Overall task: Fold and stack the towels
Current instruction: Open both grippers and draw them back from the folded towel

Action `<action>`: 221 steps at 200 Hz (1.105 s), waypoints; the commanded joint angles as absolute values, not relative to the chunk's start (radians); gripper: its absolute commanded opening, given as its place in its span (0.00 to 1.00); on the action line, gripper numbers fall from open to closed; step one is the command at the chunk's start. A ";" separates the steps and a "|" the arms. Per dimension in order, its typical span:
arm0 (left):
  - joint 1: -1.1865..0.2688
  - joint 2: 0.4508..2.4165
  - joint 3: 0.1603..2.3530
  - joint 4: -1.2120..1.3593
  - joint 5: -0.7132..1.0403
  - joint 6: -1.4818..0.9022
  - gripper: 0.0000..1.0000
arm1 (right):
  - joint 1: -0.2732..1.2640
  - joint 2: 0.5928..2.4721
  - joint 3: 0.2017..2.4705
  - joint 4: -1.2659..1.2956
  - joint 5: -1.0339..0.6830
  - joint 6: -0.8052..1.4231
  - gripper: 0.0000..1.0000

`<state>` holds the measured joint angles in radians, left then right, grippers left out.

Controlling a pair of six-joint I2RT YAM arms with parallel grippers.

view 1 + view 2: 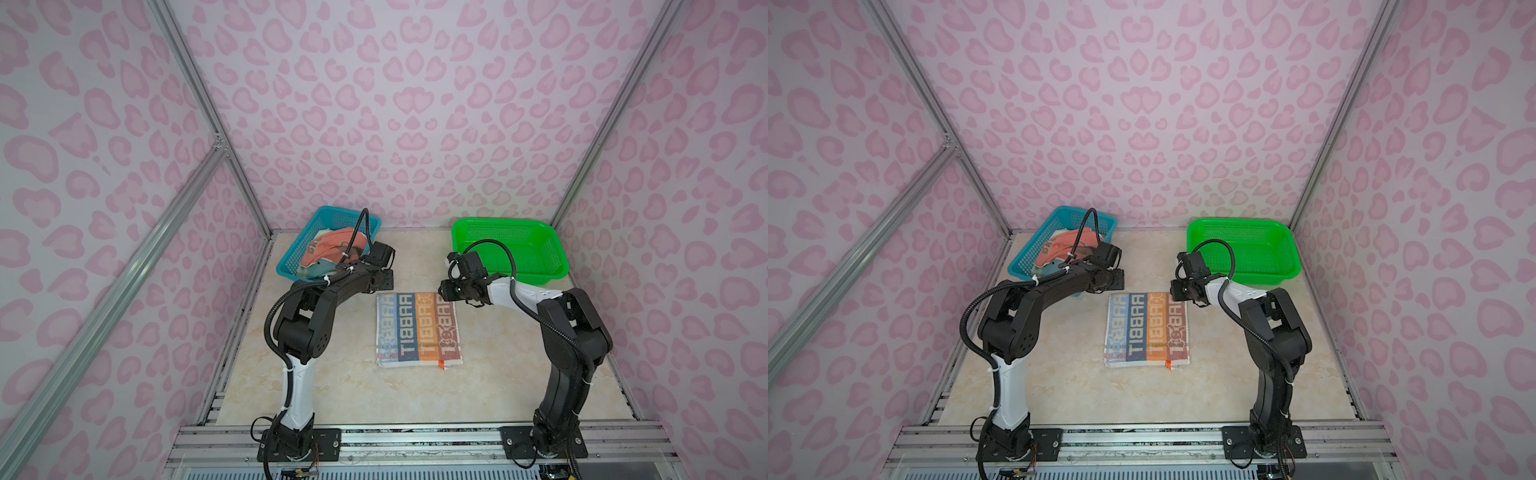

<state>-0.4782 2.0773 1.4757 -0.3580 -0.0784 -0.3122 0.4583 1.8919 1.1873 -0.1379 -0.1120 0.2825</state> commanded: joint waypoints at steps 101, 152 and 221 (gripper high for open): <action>-0.488 1.988 1.320 -0.336 -0.026 -0.345 0.67 | 0.455 1.938 1.148 -0.121 -0.010 0.302 0.48; -0.488 1.923 1.313 -0.342 -0.035 -0.336 0.68 | 0.445 1.950 1.157 -0.112 -0.027 0.310 0.47; -0.488 1.930 1.292 -0.365 -0.011 -0.372 0.63 | 0.446 1.961 1.153 -0.106 -0.036 0.311 0.42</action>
<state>-0.4885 1.9228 1.3025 -0.3500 -0.0101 -0.3470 0.4458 1.9434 1.1553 -0.0925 -0.0296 0.3023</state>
